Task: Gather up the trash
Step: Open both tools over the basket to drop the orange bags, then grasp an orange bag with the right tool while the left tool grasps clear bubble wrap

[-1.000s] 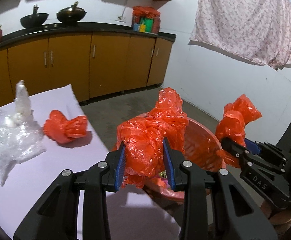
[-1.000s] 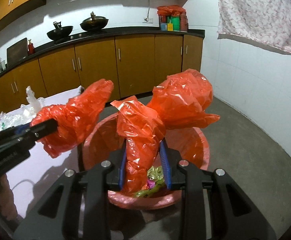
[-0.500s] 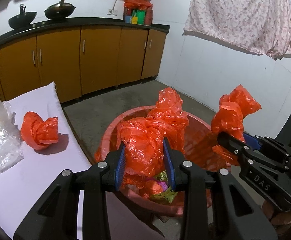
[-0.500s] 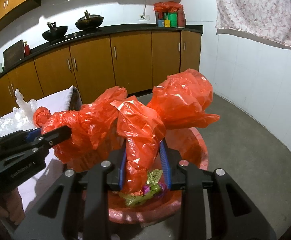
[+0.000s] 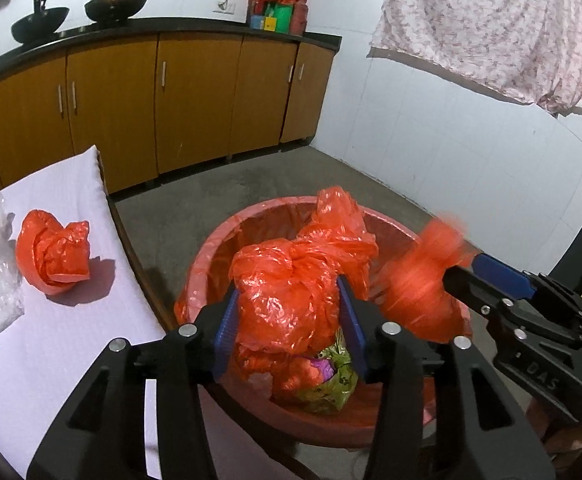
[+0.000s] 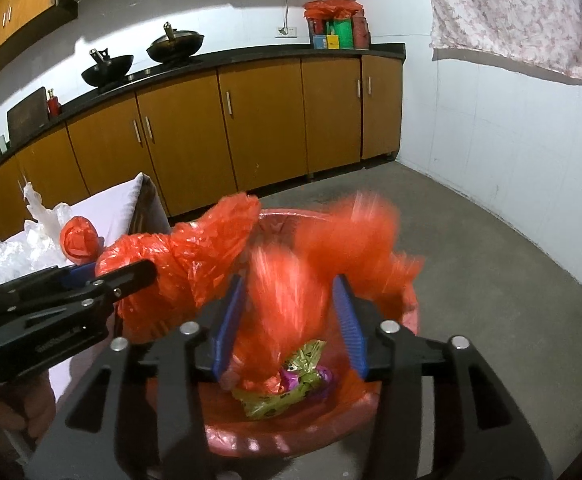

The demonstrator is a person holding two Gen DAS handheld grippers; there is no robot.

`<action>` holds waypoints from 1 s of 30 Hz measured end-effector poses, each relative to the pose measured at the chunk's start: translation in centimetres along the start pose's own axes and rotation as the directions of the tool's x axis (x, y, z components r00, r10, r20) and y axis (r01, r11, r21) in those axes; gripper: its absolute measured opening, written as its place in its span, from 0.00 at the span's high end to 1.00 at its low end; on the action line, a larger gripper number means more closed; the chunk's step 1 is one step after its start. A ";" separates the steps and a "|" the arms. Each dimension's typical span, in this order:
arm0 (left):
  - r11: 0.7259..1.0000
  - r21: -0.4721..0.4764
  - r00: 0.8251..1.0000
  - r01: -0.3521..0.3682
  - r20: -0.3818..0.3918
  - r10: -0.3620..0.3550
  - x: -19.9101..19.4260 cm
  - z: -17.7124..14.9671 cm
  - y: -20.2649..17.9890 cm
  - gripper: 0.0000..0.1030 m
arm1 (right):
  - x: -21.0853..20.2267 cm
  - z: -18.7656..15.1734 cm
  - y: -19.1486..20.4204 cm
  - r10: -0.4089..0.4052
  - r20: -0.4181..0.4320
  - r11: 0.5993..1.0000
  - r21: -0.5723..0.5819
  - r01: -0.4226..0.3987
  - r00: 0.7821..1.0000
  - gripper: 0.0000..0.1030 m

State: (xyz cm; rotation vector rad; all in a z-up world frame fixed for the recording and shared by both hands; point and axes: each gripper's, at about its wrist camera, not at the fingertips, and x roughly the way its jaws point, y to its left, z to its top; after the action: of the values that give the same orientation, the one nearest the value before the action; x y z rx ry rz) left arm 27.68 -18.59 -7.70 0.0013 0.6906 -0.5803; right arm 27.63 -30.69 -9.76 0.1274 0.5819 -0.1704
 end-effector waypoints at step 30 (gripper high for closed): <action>0.951 -0.223 0.966 -0.214 0.099 0.240 -12.5 -3.6 11.9 0.34 | -4.5 1.9 9.7 0.145 0.039 0.986 -0.094 -0.141 0.989 0.46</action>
State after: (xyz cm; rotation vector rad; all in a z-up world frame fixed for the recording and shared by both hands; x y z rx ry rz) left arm 23.81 -1.61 -5.22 -0.1504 0.6170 -0.2808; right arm 26.83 -20.96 -5.03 0.0766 0.5323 -0.0075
